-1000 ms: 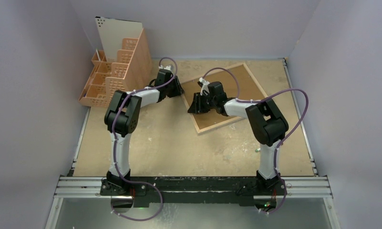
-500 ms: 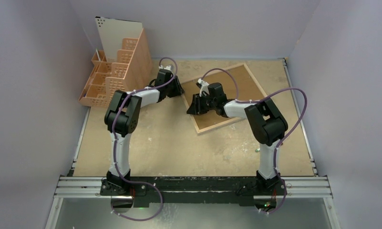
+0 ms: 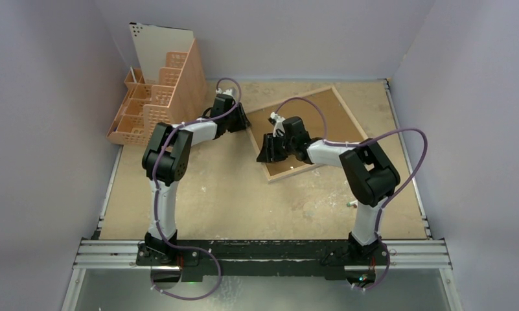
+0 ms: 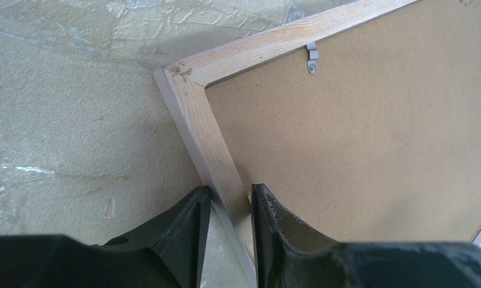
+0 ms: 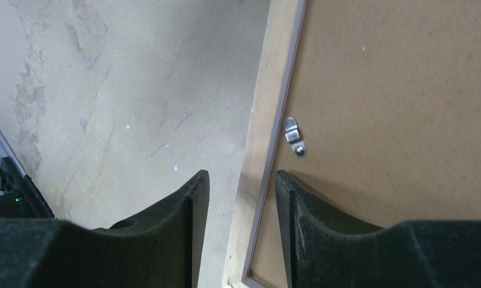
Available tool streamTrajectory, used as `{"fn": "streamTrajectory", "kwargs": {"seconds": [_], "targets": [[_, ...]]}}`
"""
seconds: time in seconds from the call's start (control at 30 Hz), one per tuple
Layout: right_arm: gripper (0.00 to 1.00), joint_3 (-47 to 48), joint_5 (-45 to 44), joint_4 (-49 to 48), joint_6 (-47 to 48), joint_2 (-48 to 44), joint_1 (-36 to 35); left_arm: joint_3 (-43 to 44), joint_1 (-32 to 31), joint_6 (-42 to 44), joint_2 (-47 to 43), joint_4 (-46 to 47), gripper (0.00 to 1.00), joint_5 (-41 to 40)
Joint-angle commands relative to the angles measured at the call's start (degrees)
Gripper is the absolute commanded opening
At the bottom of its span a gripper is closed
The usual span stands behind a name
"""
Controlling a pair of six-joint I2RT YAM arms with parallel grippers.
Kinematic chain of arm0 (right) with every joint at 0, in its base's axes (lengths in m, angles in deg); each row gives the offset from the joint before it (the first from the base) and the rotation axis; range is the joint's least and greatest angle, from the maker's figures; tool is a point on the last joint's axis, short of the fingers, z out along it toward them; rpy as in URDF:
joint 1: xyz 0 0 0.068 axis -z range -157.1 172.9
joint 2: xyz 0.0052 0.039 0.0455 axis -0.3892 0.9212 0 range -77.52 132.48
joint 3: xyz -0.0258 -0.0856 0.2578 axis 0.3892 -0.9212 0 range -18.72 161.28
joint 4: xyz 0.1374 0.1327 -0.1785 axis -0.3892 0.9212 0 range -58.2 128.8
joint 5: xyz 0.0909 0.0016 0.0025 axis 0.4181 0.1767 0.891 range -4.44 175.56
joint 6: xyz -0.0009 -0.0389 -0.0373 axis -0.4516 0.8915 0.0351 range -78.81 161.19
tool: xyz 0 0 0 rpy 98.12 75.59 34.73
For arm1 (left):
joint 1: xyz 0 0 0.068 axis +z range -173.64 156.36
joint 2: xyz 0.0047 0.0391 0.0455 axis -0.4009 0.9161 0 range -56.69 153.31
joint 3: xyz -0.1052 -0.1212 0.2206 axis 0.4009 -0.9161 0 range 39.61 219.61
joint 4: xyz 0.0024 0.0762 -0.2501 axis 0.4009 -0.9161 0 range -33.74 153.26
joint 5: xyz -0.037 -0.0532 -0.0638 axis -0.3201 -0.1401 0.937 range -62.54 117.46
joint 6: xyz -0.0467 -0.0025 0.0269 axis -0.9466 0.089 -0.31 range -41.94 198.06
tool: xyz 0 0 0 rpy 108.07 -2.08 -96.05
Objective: Put the photo into the frame
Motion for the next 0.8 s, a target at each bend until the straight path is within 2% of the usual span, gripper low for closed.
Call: {"fn": "streamTrajectory", "kwargs": {"seconds": [0.0, 0.17, 0.37, 0.67, 0.77], "targets": [[0.49, -0.48, -7.26, 3.97, -1.98, -3.52, -0.36, -0.75, 0.18, 2.92, 4.03, -4.68, 0.35, -2.91], [0.53, 2.15, -11.63, 0.85, -1.03, -2.06, -0.43, -1.07, 0.21, 3.01, 3.66, -4.69, 0.39, -2.52], [0.53, 4.62, -10.94, -1.4, -0.55, 1.84, -0.48, -1.36, 0.21, 2.93, 3.63, -4.61, 0.41, -2.37], [0.45, 3.96, -1.83, -0.5, 2.19, 4.84, -0.46, -1.24, 0.21, 2.75, 4.44, -4.16, 0.41, -2.09], [0.43, 2.96, -1.47, 0.41, 2.75, 5.11, -0.5, -0.95, 0.21, 2.58, 4.83, -4.14, 0.4, -2.14]]}}
